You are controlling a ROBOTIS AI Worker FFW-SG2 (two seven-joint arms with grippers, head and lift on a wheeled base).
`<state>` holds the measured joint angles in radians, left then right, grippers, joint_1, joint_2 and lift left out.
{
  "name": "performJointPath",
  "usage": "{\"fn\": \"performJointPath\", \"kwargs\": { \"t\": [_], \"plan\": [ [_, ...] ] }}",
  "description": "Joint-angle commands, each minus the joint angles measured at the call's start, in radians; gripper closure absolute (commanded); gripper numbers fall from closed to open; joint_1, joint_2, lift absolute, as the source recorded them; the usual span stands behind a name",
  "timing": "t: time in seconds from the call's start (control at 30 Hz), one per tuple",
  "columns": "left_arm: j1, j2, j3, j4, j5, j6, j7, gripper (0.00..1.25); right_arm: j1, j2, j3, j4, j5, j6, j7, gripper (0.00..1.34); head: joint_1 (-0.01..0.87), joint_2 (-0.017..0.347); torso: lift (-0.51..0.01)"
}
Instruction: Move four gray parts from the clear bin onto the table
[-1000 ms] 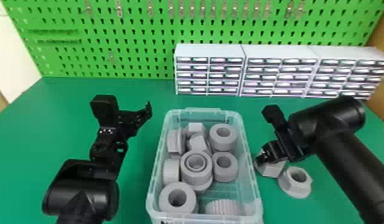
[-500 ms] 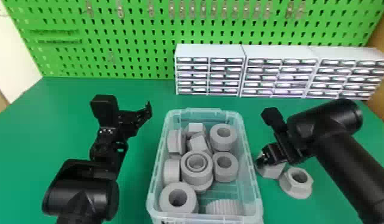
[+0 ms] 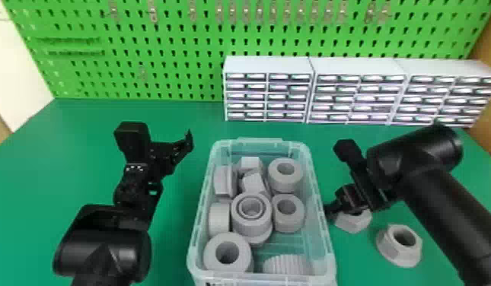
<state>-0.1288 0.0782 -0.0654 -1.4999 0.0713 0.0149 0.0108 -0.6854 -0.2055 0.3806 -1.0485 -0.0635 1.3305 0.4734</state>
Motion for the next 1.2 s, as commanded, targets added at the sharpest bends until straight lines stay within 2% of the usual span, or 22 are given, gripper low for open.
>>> {"fn": "performJointPath", "kwargs": {
  "t": [0.0,0.33,0.73,0.93,1.17],
  "plan": [
    [0.002,0.000,0.003,0.000,0.001,-0.004,0.000,0.12,-0.006,0.000,-0.009,-0.062,0.033,0.038,0.004,0.49,0.693,0.072,-0.052],
    [0.008,0.000,0.006,0.000,0.001,-0.006,0.002,0.12,-0.034,0.003,-0.011,-0.185,0.071,0.142,0.025,0.49,0.693,0.072,-0.052],
    [0.012,0.000,0.009,0.000,0.001,-0.007,0.000,0.12,-0.046,0.001,-0.006,-0.304,0.103,0.197,0.076,0.50,0.693,0.072,-0.052],
    [0.012,0.000,0.009,0.000,0.001,-0.007,0.000,0.12,-0.046,0.003,-0.002,-0.352,0.106,0.202,0.097,0.50,0.693,0.072,-0.052],
    [0.012,0.000,0.009,0.000,0.001,-0.009,0.000,0.12,-0.059,0.005,0.029,-0.369,0.106,0.203,0.139,0.50,0.693,0.072,-0.052]
  ]
}}
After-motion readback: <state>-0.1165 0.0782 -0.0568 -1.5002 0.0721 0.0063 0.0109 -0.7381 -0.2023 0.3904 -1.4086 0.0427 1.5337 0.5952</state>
